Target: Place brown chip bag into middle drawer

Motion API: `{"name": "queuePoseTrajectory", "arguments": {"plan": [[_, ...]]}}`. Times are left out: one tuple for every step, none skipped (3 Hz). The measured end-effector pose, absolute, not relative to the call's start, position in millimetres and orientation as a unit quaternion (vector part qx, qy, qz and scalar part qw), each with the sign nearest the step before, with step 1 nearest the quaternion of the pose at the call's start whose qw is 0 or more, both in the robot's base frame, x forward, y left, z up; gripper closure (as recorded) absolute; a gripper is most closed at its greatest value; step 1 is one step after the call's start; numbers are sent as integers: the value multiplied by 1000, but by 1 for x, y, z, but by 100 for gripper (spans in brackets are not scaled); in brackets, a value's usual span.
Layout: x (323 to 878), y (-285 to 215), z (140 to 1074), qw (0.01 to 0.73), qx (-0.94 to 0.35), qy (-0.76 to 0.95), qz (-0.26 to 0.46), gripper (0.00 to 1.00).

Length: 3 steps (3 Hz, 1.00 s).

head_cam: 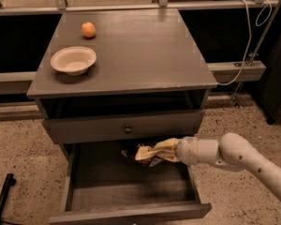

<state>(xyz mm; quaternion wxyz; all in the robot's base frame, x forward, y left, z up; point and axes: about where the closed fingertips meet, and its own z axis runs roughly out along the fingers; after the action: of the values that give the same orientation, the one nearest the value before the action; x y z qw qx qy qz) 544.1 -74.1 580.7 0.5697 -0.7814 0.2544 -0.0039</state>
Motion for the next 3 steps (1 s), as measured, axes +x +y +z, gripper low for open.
{"name": "queuePoseTrajectory", "arguments": {"plan": [[544, -74, 581, 570, -781, 254, -4, 52], [544, -74, 581, 570, -781, 254, -4, 29], [544, -74, 581, 570, -781, 254, -4, 6]]}}
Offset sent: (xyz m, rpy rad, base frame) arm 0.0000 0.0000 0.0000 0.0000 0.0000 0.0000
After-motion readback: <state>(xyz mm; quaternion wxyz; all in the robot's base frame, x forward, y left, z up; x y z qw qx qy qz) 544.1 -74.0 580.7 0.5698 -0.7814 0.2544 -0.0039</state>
